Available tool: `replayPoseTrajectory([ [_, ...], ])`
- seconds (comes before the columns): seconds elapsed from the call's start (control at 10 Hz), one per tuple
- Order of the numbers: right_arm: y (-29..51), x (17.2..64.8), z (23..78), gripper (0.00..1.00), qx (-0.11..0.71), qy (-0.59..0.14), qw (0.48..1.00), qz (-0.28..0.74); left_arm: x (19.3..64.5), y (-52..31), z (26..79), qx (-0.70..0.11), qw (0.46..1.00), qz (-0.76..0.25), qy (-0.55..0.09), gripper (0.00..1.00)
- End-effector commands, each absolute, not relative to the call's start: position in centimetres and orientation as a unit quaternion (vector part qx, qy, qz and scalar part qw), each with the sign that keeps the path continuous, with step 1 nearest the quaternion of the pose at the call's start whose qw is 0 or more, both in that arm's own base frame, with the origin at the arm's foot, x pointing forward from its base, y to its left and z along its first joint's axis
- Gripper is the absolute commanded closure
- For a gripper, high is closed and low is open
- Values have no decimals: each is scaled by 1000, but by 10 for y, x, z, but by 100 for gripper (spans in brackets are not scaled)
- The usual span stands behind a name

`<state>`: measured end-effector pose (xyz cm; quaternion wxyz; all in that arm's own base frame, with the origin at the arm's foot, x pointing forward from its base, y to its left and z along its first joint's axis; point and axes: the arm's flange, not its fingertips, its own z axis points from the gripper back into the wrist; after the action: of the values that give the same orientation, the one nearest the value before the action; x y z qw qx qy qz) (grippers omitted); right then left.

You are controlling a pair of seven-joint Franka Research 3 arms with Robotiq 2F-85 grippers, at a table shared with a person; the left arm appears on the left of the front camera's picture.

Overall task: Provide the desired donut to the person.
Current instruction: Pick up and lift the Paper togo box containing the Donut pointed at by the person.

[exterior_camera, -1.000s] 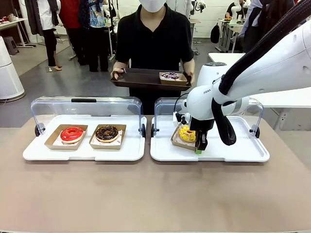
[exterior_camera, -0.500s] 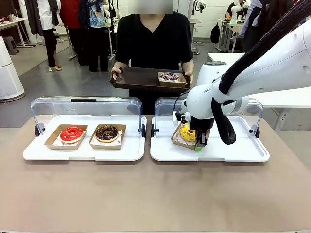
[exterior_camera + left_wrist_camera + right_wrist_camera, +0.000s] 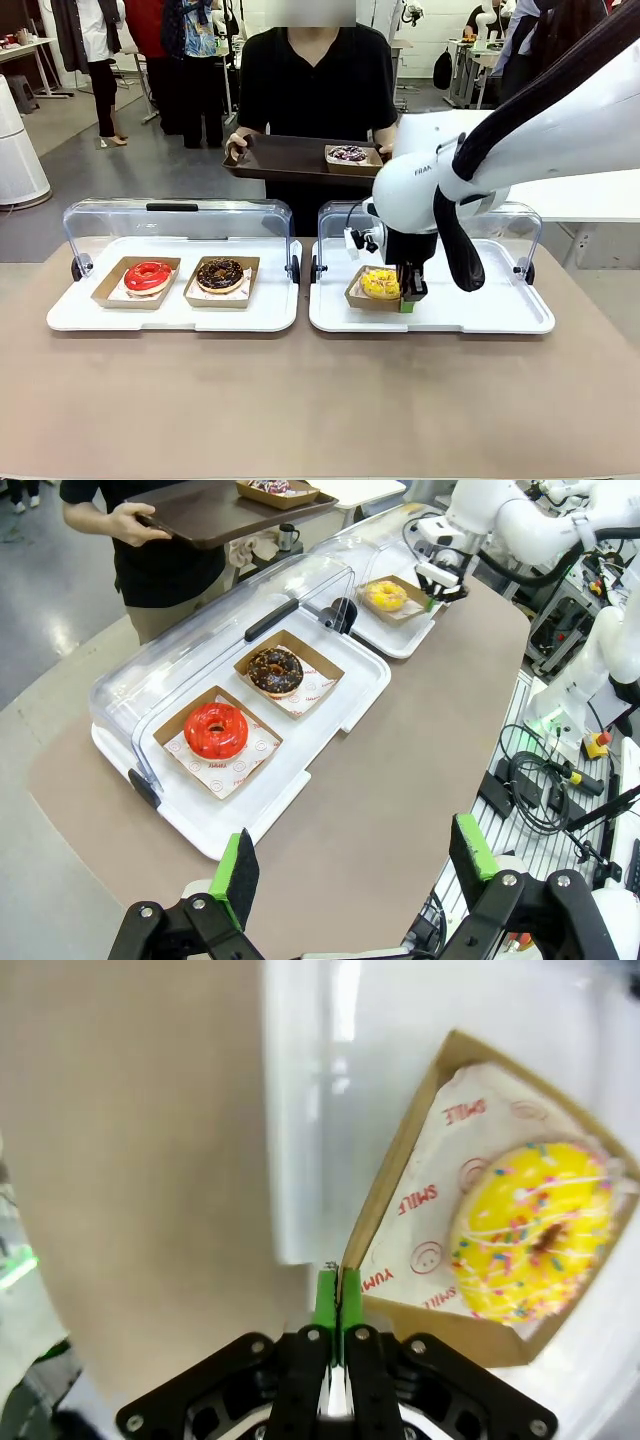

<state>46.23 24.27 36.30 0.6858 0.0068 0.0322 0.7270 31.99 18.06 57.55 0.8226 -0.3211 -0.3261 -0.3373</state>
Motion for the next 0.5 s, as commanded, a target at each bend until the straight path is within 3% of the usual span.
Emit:
replayPoseTrajectory([
  [0.0,248,422,405,100,3,49,673,738,319,181,576,-326,814,-342,-337,0],
  [0.4,257,335,485,100,6,50,648,760,319,181,576,-326,814,-342,-337,0],
])
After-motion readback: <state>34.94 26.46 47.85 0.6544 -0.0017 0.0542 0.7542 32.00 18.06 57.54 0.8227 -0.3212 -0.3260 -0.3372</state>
